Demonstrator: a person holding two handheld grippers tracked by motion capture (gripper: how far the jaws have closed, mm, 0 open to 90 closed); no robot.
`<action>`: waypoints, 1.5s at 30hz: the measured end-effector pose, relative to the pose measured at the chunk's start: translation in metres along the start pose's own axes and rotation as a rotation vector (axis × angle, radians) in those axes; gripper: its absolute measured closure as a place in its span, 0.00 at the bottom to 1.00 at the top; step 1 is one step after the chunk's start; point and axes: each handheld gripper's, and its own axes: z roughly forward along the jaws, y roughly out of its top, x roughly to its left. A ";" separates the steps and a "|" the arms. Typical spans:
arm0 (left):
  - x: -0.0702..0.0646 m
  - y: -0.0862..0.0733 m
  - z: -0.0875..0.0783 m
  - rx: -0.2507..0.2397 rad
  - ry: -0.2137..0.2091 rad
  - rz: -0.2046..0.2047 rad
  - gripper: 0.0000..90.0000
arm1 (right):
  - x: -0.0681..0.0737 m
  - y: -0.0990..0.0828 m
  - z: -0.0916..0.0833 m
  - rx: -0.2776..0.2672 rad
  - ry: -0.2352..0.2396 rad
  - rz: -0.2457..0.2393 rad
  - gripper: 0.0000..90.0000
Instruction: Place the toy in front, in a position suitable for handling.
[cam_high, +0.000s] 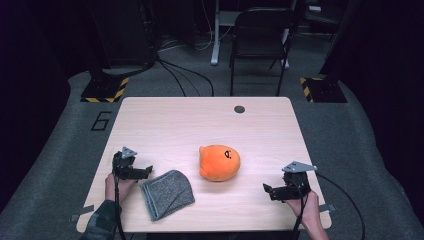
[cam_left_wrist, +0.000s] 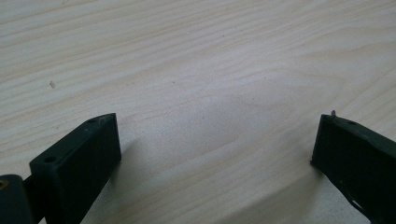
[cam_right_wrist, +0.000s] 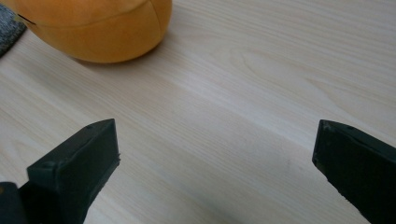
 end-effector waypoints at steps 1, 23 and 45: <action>0.000 0.000 0.000 -0.004 0.000 -0.004 0.01 | 0.002 0.003 0.000 0.001 0.009 -0.004 0.00; 0.000 0.000 0.000 -0.001 0.000 -0.001 0.01 | 0.046 0.066 0.033 -0.048 0.132 -0.054 0.00; 0.000 0.000 0.000 -0.004 -0.001 -0.005 0.01 | 0.078 0.104 0.102 0.032 0.110 -0.073 0.03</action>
